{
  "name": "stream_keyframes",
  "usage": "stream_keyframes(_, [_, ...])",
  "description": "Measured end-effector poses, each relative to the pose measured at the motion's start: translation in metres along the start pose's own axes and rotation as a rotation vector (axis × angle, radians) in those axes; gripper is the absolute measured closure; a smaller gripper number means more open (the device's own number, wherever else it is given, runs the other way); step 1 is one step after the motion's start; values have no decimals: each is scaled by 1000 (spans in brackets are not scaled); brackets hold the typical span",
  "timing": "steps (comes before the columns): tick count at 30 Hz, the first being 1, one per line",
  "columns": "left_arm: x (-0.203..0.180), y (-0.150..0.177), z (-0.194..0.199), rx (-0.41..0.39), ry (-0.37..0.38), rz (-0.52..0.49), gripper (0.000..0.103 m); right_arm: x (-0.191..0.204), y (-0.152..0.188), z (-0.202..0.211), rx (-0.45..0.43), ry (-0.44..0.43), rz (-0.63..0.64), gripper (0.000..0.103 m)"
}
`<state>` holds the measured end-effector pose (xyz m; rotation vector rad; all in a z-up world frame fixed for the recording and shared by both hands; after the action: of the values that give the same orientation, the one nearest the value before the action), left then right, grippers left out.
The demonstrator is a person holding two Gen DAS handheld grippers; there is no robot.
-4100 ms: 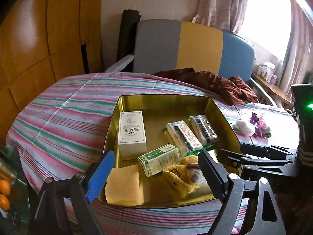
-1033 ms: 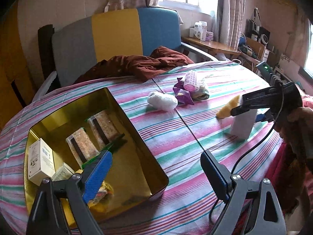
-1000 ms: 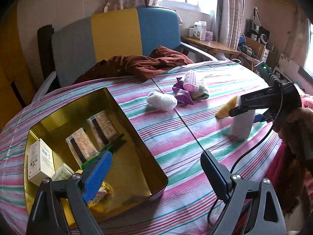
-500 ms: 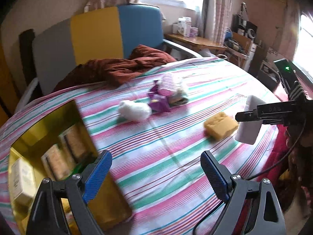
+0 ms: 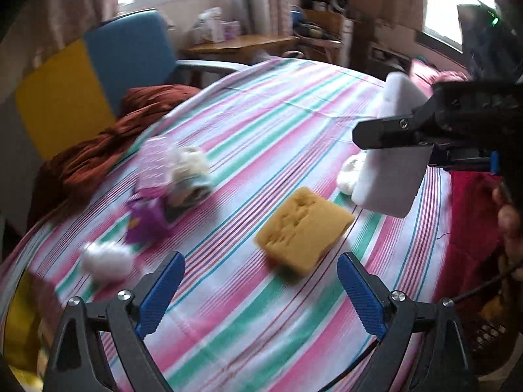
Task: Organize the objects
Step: 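Grasp the white sponge block with right tool while left tool grasps the yellow sponge, then carry both sponges into the gold tray and open both tools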
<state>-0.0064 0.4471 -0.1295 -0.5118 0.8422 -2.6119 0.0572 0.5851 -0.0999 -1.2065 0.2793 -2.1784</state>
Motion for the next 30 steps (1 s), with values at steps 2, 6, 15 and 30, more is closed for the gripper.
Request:
stream_keyframes(2, [-8,-7,-10,7,18,-30,7,-1,-1,1,-3,-14,-5,49])
stream_keyframes(6, [-22,-19,-26,5,55,-84,7,-3,1,-1,3,-42,-24,48])
stream_keyframes(15, [-39,-15,-56,88,195,-41,35,-4,2,-1,8,-54,-41,48])
stream_keyframes(30, [19,24,6,76,118,293,38,7,12,-11,69,-9,52,48])
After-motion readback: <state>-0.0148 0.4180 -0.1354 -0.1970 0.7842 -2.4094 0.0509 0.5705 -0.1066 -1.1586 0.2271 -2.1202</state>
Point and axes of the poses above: each gripper's, at about its wrist camera, not at the fingertips, and z roughly against the way its jaws point, x to its left, y to its underside, the point moved 7 cm from there along -z, roughly the way its jaws point, and after that the axes turned 13 degrees about -y, right-handed, at the moved point
